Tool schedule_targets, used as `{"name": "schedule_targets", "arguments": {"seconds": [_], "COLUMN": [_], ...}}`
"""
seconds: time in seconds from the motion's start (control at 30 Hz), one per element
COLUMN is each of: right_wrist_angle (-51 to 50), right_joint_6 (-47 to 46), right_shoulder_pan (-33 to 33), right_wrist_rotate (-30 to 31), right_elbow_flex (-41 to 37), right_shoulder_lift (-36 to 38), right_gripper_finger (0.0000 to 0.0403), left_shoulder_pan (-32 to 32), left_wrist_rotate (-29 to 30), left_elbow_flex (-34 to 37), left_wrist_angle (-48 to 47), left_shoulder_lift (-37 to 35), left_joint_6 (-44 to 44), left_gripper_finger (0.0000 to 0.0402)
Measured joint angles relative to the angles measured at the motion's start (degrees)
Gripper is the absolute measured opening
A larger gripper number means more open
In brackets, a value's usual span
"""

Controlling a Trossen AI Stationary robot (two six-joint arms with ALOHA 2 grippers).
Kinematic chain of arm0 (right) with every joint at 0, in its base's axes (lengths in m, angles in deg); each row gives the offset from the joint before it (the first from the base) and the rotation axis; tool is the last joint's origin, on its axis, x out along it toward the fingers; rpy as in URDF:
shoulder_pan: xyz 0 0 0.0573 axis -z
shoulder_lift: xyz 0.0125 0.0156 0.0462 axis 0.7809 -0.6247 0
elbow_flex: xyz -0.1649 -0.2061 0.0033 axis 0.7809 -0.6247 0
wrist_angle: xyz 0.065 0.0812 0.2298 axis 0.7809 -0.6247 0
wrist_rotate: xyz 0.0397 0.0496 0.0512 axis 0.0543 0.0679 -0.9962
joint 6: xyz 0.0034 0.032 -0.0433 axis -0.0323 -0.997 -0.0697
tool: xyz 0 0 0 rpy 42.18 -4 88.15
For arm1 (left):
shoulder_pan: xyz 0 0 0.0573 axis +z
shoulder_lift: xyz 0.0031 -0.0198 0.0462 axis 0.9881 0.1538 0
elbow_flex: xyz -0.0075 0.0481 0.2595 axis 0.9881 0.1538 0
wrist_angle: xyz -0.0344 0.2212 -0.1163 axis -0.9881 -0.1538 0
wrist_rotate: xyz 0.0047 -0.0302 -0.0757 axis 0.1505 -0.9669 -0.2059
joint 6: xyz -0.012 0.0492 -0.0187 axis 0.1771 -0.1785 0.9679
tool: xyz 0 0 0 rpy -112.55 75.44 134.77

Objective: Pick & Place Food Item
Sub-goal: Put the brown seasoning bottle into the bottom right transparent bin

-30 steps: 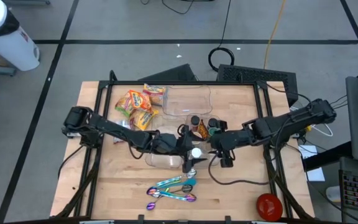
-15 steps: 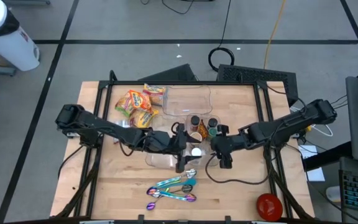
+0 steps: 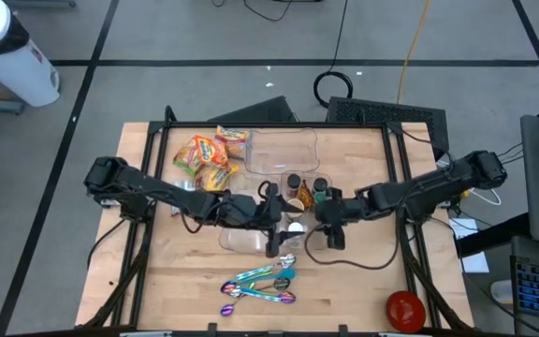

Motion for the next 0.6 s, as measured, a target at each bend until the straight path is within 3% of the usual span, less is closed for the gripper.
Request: {"name": "schedule_targets", "arguments": {"seconds": [0.6], "right_wrist_angle": [3.3], "right_joint_6": [2.5], "right_shoulder_pan": [1.1], "right_wrist_rotate": [-0.2], "right_elbow_flex": [0.2], "right_shoulder_lift": [-12.0], "right_gripper_finger": [0.0160], "left_shoulder_pan": [0.1], "left_wrist_rotate": [0.0], "left_elbow_flex": [0.1], "left_wrist_angle": [2.2], "left_shoulder_lift": [0.0], "left_joint_6": [0.0], "left_gripper_finger": [0.0271]}}
